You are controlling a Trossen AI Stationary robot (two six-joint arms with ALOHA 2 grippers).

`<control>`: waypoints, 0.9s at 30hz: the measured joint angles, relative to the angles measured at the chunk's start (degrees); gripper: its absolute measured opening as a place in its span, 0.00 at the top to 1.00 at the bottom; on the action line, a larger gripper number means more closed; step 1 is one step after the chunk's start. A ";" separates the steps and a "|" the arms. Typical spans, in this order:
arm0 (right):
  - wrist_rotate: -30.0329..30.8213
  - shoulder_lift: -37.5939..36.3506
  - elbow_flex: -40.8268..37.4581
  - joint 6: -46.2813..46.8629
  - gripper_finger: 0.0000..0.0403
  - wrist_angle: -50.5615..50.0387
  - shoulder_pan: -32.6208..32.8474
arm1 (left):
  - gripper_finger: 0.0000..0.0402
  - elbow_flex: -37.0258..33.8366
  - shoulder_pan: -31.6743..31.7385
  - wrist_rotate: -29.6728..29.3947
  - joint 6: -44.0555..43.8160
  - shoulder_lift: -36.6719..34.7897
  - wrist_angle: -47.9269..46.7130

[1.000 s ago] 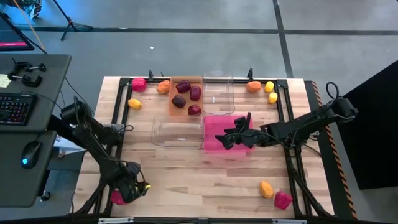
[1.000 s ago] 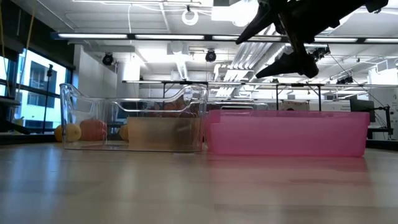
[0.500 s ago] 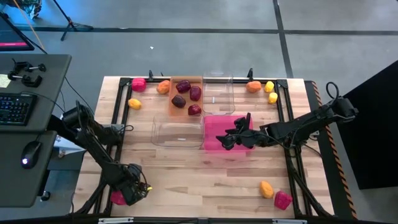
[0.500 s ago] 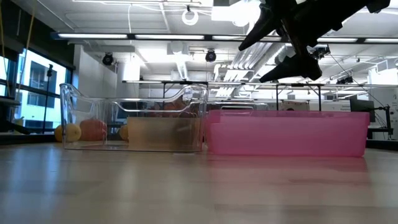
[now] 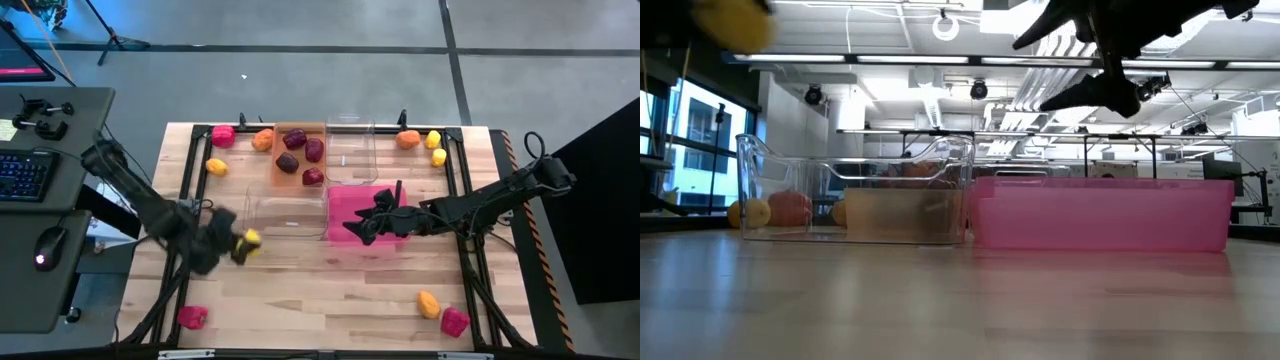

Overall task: Sort produce into baskets
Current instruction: Put the yellow lemon into the bottom transparent bin

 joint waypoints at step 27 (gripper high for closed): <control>-11.17 -2.50 0.00 -4.29 0.10 5.78 0.00 | 0.27 0.88 37.45 16.03 51.21 2.98 14.73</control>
